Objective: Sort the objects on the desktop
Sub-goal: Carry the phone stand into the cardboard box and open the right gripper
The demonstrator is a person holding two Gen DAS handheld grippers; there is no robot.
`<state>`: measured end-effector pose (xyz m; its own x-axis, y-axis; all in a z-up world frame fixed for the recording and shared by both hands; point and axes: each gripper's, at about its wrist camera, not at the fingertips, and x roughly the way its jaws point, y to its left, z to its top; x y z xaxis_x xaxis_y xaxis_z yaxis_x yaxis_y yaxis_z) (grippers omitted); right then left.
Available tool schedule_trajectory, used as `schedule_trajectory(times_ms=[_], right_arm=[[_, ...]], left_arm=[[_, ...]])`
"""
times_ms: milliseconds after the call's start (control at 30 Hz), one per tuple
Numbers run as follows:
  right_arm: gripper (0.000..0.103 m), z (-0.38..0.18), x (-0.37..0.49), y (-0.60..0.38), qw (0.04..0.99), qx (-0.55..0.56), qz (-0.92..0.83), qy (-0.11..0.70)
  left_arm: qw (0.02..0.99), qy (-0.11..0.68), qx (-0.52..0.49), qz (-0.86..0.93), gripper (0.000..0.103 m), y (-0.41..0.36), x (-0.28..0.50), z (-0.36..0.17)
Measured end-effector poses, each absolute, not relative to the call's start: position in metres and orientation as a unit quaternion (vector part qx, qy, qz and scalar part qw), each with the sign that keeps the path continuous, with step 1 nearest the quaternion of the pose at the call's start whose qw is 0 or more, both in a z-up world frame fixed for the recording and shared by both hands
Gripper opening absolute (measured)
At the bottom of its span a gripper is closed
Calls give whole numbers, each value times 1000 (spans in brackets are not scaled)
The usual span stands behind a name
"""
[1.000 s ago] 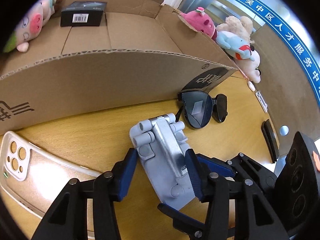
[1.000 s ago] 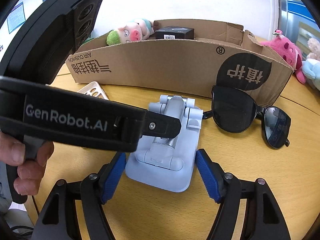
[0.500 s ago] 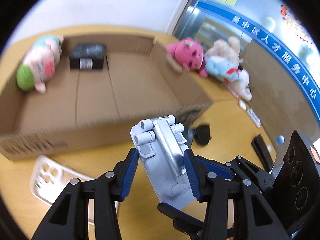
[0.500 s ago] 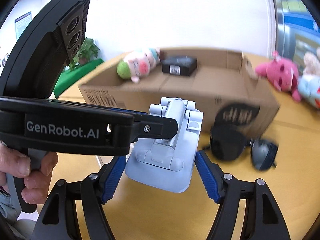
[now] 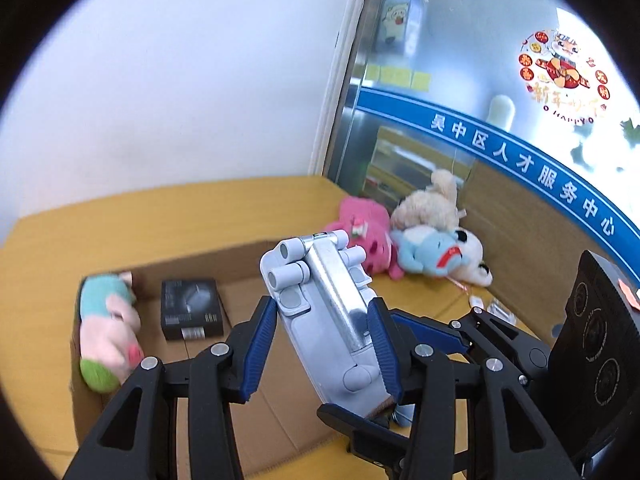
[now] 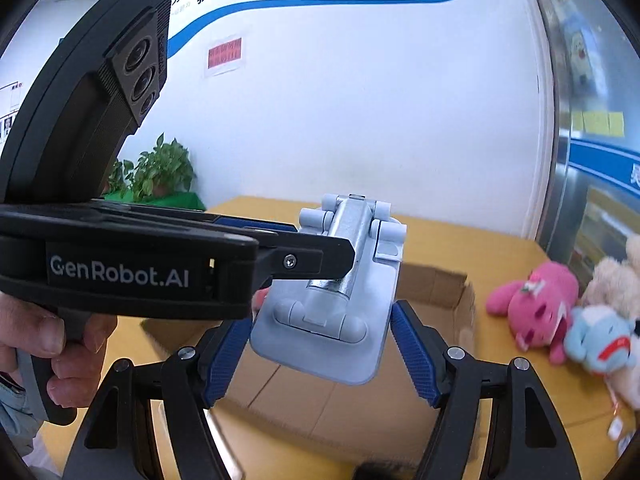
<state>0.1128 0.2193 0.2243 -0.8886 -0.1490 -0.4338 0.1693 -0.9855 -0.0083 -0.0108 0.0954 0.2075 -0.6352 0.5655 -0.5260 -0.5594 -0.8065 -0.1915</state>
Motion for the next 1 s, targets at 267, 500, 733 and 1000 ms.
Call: schedule_trajectory(times_ms=[267,500,733,1000], right_arm=[[70,263,45,243,93,215,-972,11],[51,262,-14,271,89,235,-968,-11],[48,196,-89,303,84,320,-943,-43],[48,112,-150,344,66,398,-909,-102]], left_arm=[[302,4,-275,913,46,104,-63,240],[303,-18,-314,899,46,109,-125,219],[291,-39,-381,877,46,126,-181,148],[284,-73,-458,839,44,143,-236,64]])
